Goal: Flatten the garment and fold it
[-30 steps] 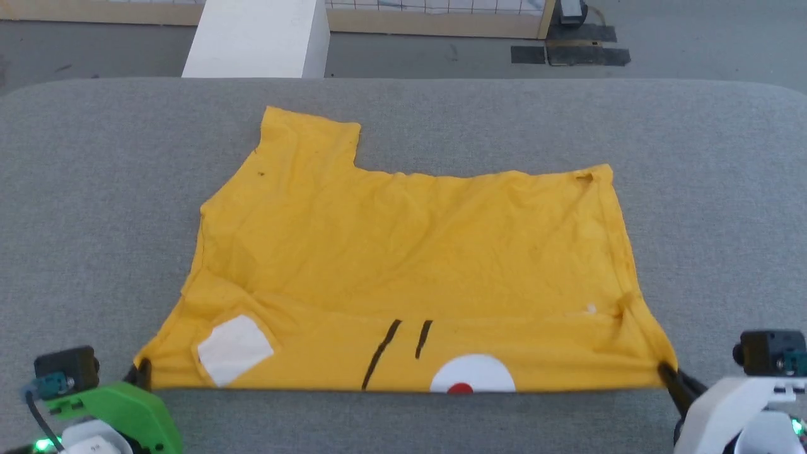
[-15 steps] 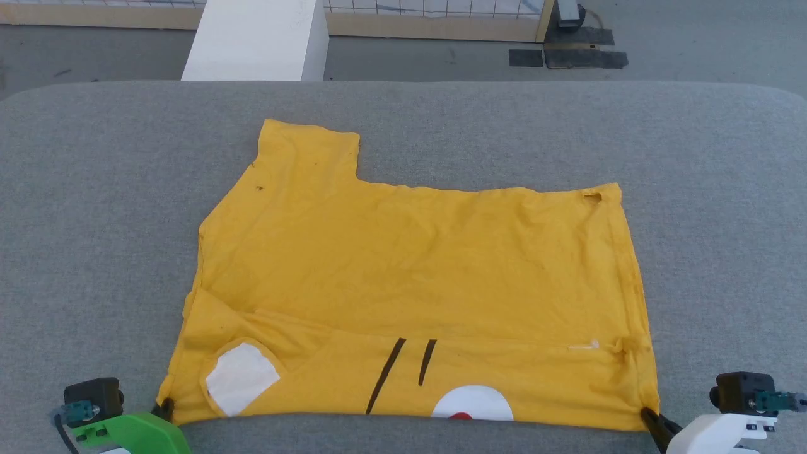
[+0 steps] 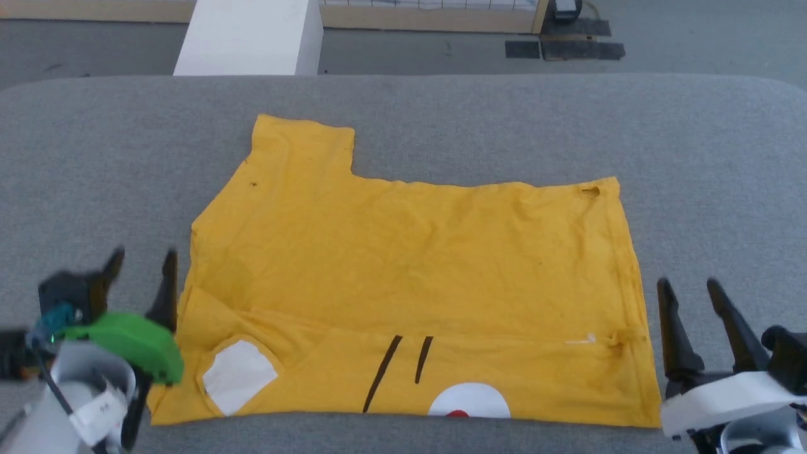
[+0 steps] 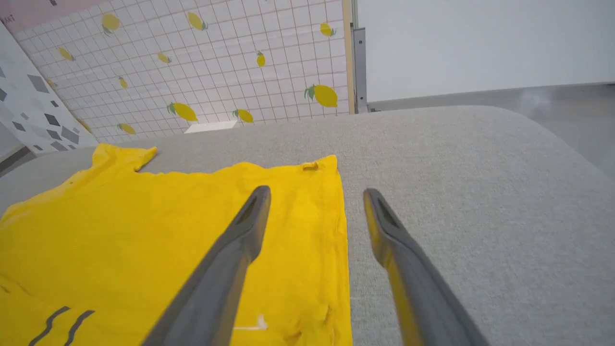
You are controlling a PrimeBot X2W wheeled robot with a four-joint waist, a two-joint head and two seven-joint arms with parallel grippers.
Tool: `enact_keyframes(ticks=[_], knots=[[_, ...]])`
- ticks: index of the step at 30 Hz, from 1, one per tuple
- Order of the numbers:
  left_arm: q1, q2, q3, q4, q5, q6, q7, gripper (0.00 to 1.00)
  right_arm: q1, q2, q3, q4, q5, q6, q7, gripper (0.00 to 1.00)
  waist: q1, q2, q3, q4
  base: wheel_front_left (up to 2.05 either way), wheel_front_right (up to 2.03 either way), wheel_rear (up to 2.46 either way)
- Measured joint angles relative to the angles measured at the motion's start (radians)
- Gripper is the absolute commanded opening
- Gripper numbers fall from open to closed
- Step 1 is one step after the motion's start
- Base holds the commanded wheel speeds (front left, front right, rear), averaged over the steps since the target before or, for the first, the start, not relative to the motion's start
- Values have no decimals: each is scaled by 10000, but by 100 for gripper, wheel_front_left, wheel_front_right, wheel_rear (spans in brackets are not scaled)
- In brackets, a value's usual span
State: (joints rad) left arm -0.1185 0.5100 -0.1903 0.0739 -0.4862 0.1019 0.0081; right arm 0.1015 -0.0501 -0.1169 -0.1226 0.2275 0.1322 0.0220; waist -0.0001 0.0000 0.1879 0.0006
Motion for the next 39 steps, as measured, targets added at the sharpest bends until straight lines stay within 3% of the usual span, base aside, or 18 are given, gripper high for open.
enact_keyframes(ticks=[5, 10, 14, 20, 25, 30, 34, 39], knots=[[-2187, 230, -454, 288, 500, -934, -593, 100, -619, 2, 341, -29, -621, 0, -1582, 100, 0, 0, 449, -94, 0, 0, 0], [-4477, 15, -830, 1039, 307, -1730, 27, 100, -1170, 2, 527, -86, -792, 0, -2015, 100, 0, 0, 1067, -229, 0, 0, 0], [-6282, -56, -1202, 1942, -15, -2057, 1135, 100, -1610, 2, 830, -88, -802, 0, -2015, 100, 1, 0, 1611, -382, 0, 0, 0], [-8408, 21, -1486, 3191, -594, -2169, 3568, 100, -2155, 0, 1127, -92, -752, 0, -2048, 100, 2, 0, 2467, -776, 0, 0, 0], [-9180, 209, -1609, 3912, -794, -1747, 5860, 100, -2372, 2, 1321, 102, -502, 0, -2127, 100, 3, 0, 3071, -1266, 0, 0, 0], [-9159, 663, -1680, 4031, -777, -803, 7565, 100, -2474, 0, 1490, 288, -311, 0, -2270, 100, 3, 0, 3507, -1783, 0, 0, 0], [-8982, 861, -1549, 3720, -825, -334, 8180, 100, -2562, 0, 1569, 407, -236, 0, -2353, 100, 2, 0, 3785, -2106, 0, 0, 0], [-8726, 1172, -1411, 3193, -832, -33, 8195, 100, -2725, -2, 1674, 502, -221, 0, -2393, 100, 2, 0, 4027, -2351, 0, 0, 0]])
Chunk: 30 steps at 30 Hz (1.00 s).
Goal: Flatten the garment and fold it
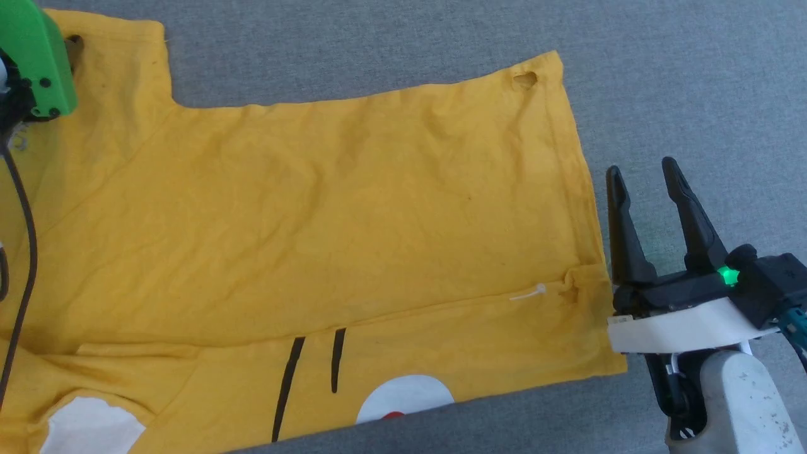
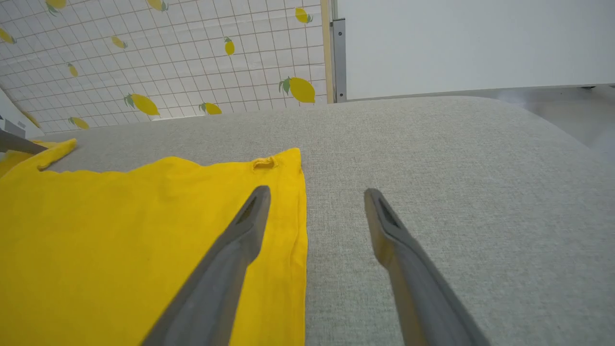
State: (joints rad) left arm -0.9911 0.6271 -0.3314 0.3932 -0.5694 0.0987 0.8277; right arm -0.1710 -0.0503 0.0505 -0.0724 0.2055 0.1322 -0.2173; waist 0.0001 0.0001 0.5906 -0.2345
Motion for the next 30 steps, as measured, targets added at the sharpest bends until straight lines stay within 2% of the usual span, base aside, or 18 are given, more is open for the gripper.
enact_keyframes(ticks=[2, 3, 4, 5, 6, 9, 13, 19, 22, 26, 28, 30], knots=[[46, 96, 10, -190, 4, 23, 15, 100, -93, 0, 96, 23, -27, 0, 19, 100, 0, 0, 58, -48, 0, 0, 0], [73, 134, 10, -280, 4, 40, 15, 86, -181, -2, 161, 23, -71, 0, 69, 100, 0, 0, 79, -65, 0, 0, 0], [86, 180, -2, -359, 4, 38, 13, 48, -314, 0, 242, 21, -171, 0, 153, 100, 0, 0, 94, -76, 0, 0, 0], [91, 199, -12, -408, 6, 36, 13, 27, -445, 0, 293, 21, -244, 0, 249, 100, 0, 0, 99, -78, 0, 0, 0], [105, 213, -40, -464, 6, 35, 13, 0, -648, -10, 368, 29, -334, 0, 420, 100, 0, 0, 97, -76, 0, 0, 0], [134, 222, -88, -577, 6, -27, 29, 0, -1480, -188, 541, 88, -525, 0, 1164, 100, 0, 0, 93, -65, 0, 0, 0], [172, 242, -105, -667, 6, -59, 27, 0, -2977, -332, 568, 502, -523, 0, 2872, 100, 0, 0, 102, -36, 0, 0, 0], [171, 221, -180, -784, -2, -111, -19, 0, -5003, -276, 625, 2057, -180, 0, 6589, 100, 0, 0, 147, 98, 0, 0, 0], [171, 217, -219, -826, -15, -194, -111, 0, -5675, -238, 550, 2715, -305, 0, 8124, 100, 0, 0, 184, 188, 0, 0, 0], [172, 194, -270, -846, -65, -284, -213, 0, -6140, -180, 341, 3177, -328, 0, 9555, 100, -1, 0, 219, 307, 0, 0, 0], [174, 176, -288, -840, -115, -332, -288, 0, -6298, -153, 339, 3264, -322, -2, 10238, 83, -1, 0, 228, 372, 0, 0, 0], [174, 174, -309, -832, -125, -366, -326, 0, -6405, -140, 360, 3239, -397, -2, 10682, 55, -1, 0, 229, 413, 0, 0, 0]])
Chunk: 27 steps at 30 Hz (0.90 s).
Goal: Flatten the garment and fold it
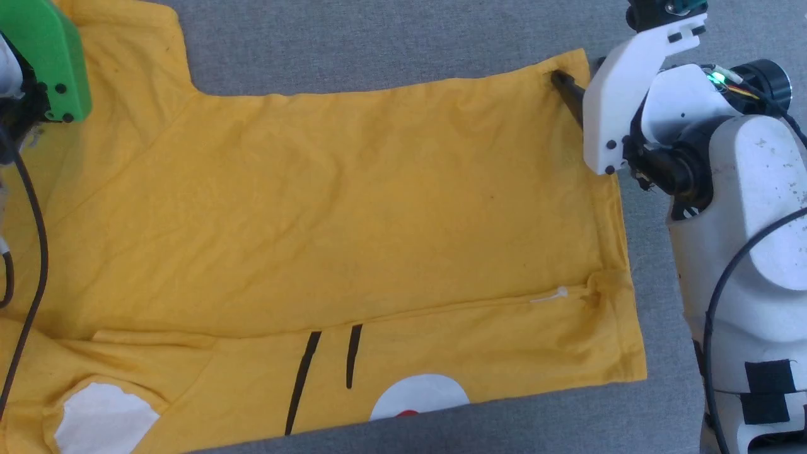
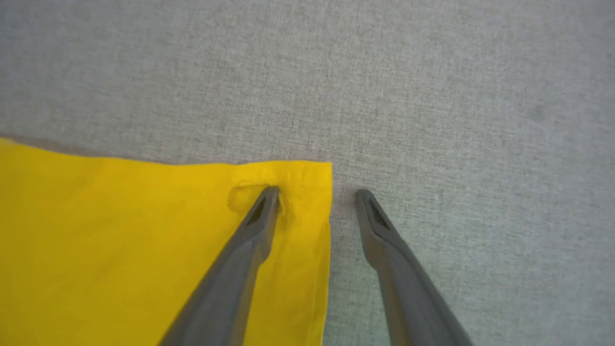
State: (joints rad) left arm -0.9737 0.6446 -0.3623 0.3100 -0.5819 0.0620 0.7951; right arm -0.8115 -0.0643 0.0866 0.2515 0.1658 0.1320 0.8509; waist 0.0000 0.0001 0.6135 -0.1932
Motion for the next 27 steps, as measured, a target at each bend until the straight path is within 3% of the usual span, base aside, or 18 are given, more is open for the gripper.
enact_keyframes(ticks=[1, 2, 3, 7, 15, 22, 27], knots=[[2, 0, -27, 4, 0, -12, -61, 0, -34, 12, 19, -23, -46, 0, 176, 22, 0, 0, -3, 17, 0, 0, 0], [3, 0, -40, 8, 0, -58, -109, 0, -40, 12, 58, -65, -123, 0, 311, 5, 0, 0, -5, 31, 0, 0, 0], [3, -2, -48, 15, 0, -82, -163, 0, -40, 13, 69, -105, -178, 2, 370, 0, 0, 0, -7, 42, 0, 0, 0], [83, -59, -65, 54, 36, -230, -957, 0, 93, 12, -38, -309, -311, 2, 138, 0, 0, -1, -94, 94, 0, 0, 0], [1051, -48, 148, 25, 364, -704, -3929, 0, 1328, -29, -196, -867, -311, 2, -2383, 0, 0, 0, -699, 205, 0, 0, 0], [3078, -148, 863, -755, -263, -493, -5567, 0, 2605, -307, -96, -1354, 236, 2, -4410, 0, -1, 0, -1520, 419, 0, 0, 0], [4725, -104, 1296, -1528, -792, -196, -5881, 0, 3545, -600, -111, -1563, 378, 2, -5060, 0, -1, 0, -2100, 680, 0, 0, 0]])
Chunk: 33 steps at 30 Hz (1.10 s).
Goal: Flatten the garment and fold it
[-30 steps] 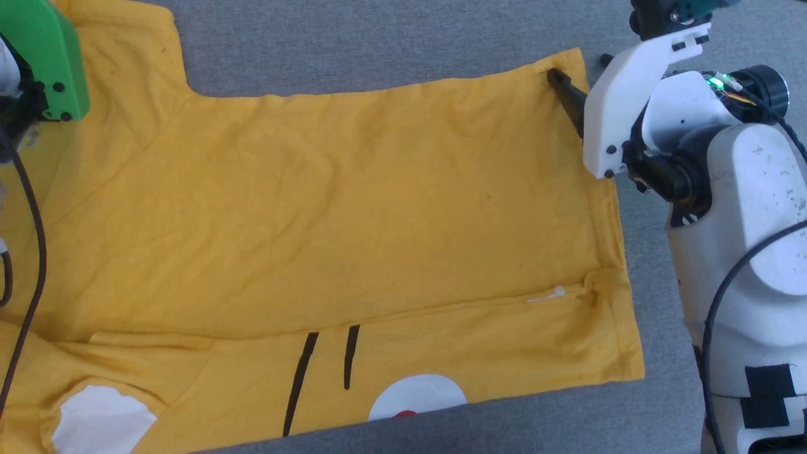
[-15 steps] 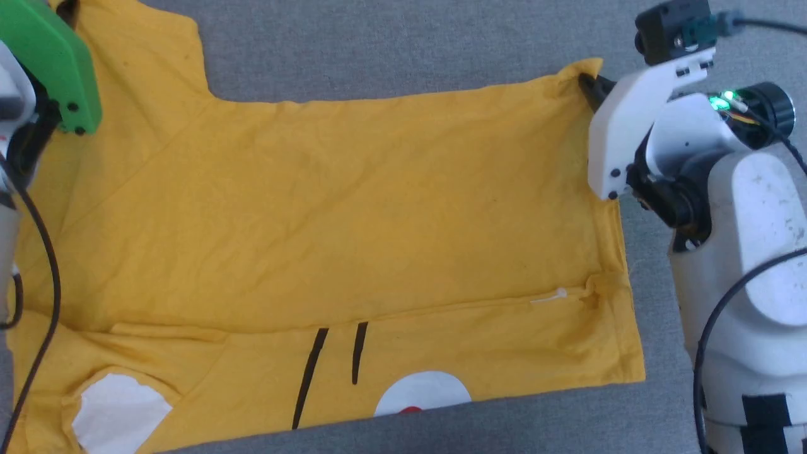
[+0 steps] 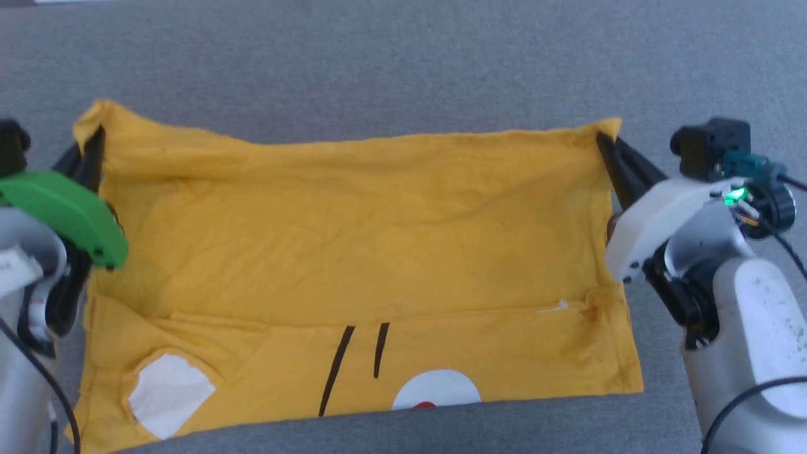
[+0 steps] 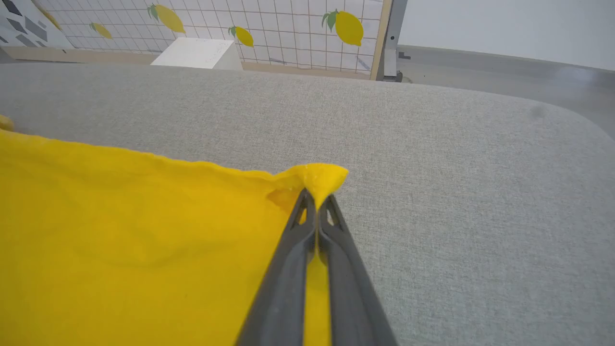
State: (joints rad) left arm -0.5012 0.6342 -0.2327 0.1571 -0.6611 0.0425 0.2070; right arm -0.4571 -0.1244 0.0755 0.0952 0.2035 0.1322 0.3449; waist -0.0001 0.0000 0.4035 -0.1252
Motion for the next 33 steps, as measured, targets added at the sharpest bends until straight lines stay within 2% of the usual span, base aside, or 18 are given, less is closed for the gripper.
enact_keyframes(ticks=[5, 12, 21, 23, 24, 25, 26, 33], knots=[[1755, -13, 186, -757, -380, 341, -73, 0, 1005, -184, -136, -54, 23, 0, 142, 0, 0, 0, -561, 337, 0, 0, 0], [3691, -571, -33, -1356, -970, 522, -163, 0, 2463, -414, -372, -157, -31, 0, 1003, 0, -1, 0, -1162, 860, 0, 0, 0], [4887, -986, -234, -986, -1352, 568, -253, 0, 3720, -437, -401, -330, -140, 0, 2257, 0, -1, 0, -1574, 1186, 0, 0, 0], [4954, -1103, -374, -614, -1407, 462, -420, 0, 3810, -418, -368, -332, -198, 0, 2531, 0, 0, 0, -1536, 1188, 0, 0, 0], [4946, -1127, -384, -495, -1400, 454, -514, 0, 3810, -395, -391, -330, -201, 0, 2552, 10, 0, 0, -1538, 1184, 0, 0, 0], [4924, -1156, -387, -383, -1375, 454, -637, 40, 3811, -359, -412, -326, -222, 0, 2556, 36, -1, 0, -1550, 1181, 0, 0, 0], [4905, -1195, -399, -316, -1342, 453, -715, 100, 3818, -318, -435, -324, -245, 0, 2583, 100, 0, 0, -1569, 1179, 0, 0, 0], [4913, -1544, -395, -61, -1043, 554, -1797, 100, 4551, 140, -1072, -746, -211, 0, 2606, 100, 0, 0, -1903, 1200, 0, 0, 0]])
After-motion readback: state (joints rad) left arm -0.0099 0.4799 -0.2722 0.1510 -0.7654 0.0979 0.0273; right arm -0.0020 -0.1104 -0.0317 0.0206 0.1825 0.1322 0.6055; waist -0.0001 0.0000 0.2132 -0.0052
